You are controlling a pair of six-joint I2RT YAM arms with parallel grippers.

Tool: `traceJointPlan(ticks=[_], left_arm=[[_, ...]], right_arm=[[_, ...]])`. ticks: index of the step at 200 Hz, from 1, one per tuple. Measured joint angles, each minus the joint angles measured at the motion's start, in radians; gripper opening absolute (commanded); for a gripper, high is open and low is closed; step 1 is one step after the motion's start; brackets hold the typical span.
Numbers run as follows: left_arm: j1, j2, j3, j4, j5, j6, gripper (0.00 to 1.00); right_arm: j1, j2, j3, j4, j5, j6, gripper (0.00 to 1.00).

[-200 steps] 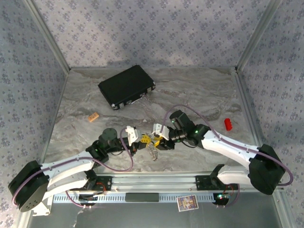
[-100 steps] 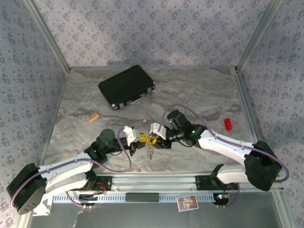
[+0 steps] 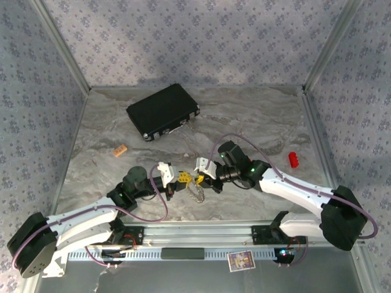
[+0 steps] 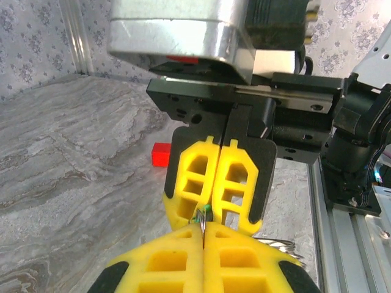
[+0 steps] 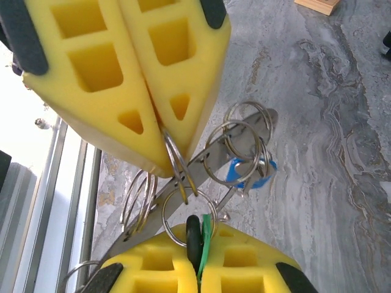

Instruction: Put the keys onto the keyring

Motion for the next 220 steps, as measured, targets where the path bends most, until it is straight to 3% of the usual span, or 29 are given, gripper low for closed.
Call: traceJointPlan(ticks=[220], left_arm=[[0.0, 0.0, 0.0, -0.072, 0.001, 0.018, 0.0]], right_arm=[[0.003, 0.054, 0.111, -0.158, 0.016, -0.097, 0.0]])
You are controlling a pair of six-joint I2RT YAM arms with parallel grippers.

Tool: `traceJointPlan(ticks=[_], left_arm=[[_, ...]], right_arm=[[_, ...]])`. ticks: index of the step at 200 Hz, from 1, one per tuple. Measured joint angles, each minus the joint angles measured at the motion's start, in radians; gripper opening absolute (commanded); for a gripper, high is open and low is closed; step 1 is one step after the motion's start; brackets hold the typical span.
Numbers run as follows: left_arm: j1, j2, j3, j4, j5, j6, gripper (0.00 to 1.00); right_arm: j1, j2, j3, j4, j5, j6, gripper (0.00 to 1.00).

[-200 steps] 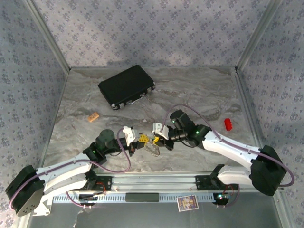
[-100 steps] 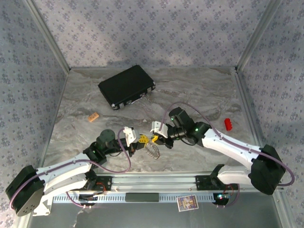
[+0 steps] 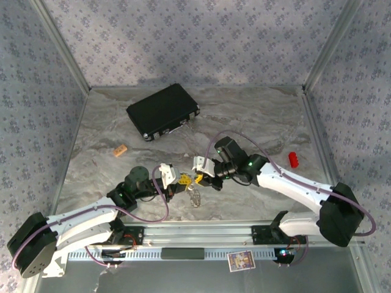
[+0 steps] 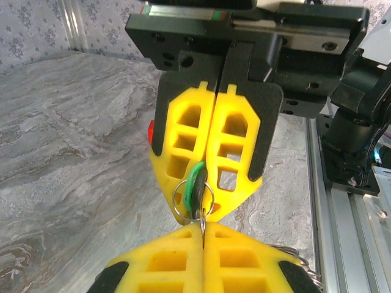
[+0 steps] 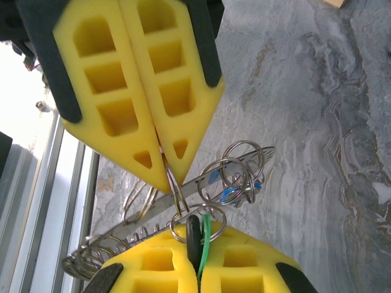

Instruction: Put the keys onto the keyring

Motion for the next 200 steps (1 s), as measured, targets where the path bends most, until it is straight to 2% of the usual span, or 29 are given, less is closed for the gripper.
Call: traceJointPlan(ticks=[116, 200], left_arm=[[0.0, 0.0, 0.0, -0.001, 0.0, 0.0, 0.0], [0.0, 0.042, 0.034, -0.026, 0.004, 0.02, 0.0]], right_arm=[[0.036, 0.062, 0.034, -0.067, 0.029, -0.034, 0.0], [0.014, 0.012, 0.035, -0.063, 0.021, -0.03, 0.0]])
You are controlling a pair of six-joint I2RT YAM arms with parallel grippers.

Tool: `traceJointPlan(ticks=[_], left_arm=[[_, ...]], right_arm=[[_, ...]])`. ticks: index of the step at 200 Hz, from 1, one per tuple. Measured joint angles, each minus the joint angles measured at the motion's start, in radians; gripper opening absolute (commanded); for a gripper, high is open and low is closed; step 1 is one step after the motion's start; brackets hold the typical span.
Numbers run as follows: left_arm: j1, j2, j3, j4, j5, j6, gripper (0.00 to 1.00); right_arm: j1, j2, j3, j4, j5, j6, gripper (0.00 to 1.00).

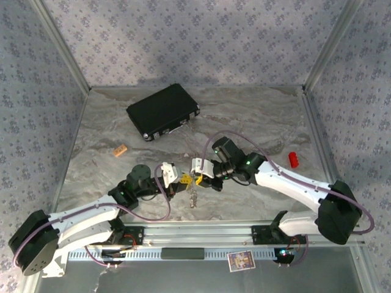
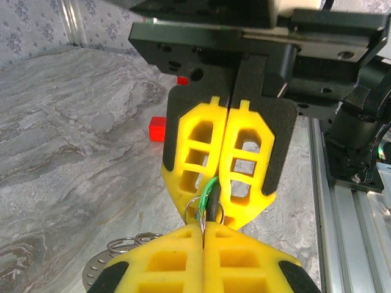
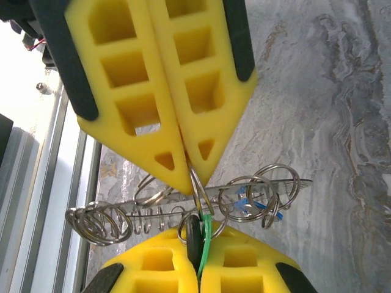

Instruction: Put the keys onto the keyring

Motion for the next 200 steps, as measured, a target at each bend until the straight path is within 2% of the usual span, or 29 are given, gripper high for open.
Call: traceJointPlan(ticks=[52, 154, 200], left_arm=[[0.0, 0.063, 0.043, -0.012, 0.012, 0.024, 0.0], [-0.003, 0.063, 0.052, -0.037, 0.022, 0.034, 0.0], [-0.003, 0.063, 0.053, -0.049, 0.022, 0.034, 0.0]], right_arm=[[-0.009, -0.016, 0.0, -0.023, 0.032, 0.0, 0.0], [-0.008, -0.045, 0.0, -0.063, 0.127, -0.021, 0.0], [-0.006, -0.045, 0.0, -0.072, 0.129, -0.027, 0.0]])
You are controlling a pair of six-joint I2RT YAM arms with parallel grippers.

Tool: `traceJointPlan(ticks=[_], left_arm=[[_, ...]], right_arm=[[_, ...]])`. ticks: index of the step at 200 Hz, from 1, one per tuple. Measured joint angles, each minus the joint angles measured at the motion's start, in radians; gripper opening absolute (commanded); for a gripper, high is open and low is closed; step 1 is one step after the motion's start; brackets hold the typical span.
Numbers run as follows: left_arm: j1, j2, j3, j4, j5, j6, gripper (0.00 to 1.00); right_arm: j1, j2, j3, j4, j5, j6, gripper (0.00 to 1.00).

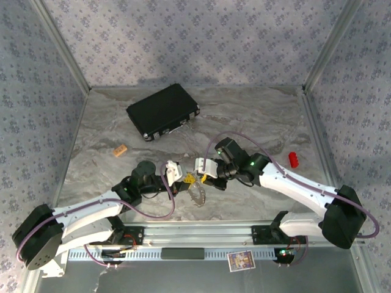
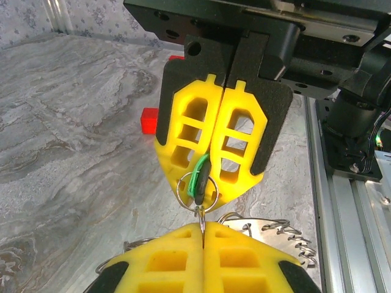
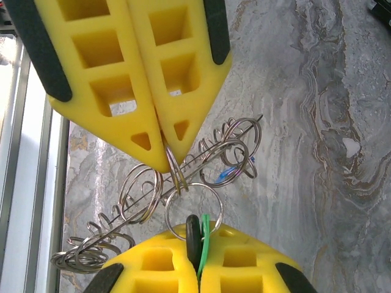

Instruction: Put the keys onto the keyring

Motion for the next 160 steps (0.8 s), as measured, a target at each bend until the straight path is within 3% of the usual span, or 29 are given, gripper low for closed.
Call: traceJointPlan(ticks=[66, 92, 130, 160], left_arm=[[0.0, 0.029, 0.022, -0.005, 0.0, 0.018, 0.01], [0.0, 0.029, 0.023, 0.006, 0.0, 0.019, 0.1], [0.0, 0.006, 0.015, -0.002, -0.016, 0.015, 0.37], [0.0, -0.09, -0.015, 0.0, -0.069, 0.018, 0.47]], right_arm=[[0.0, -0.012, 0.02, -0.018, 0.002, -0.003, 0.0], [0.0, -0.023, 0.028, -0.031, 0.003, -0.007, 0.0], [-0.002, -0.034, 0.036, -0.039, 0.019, -0.007, 0.0], [-0.002, -0.042, 0.039, -0.049, 0.034, -0.007, 0.0]])
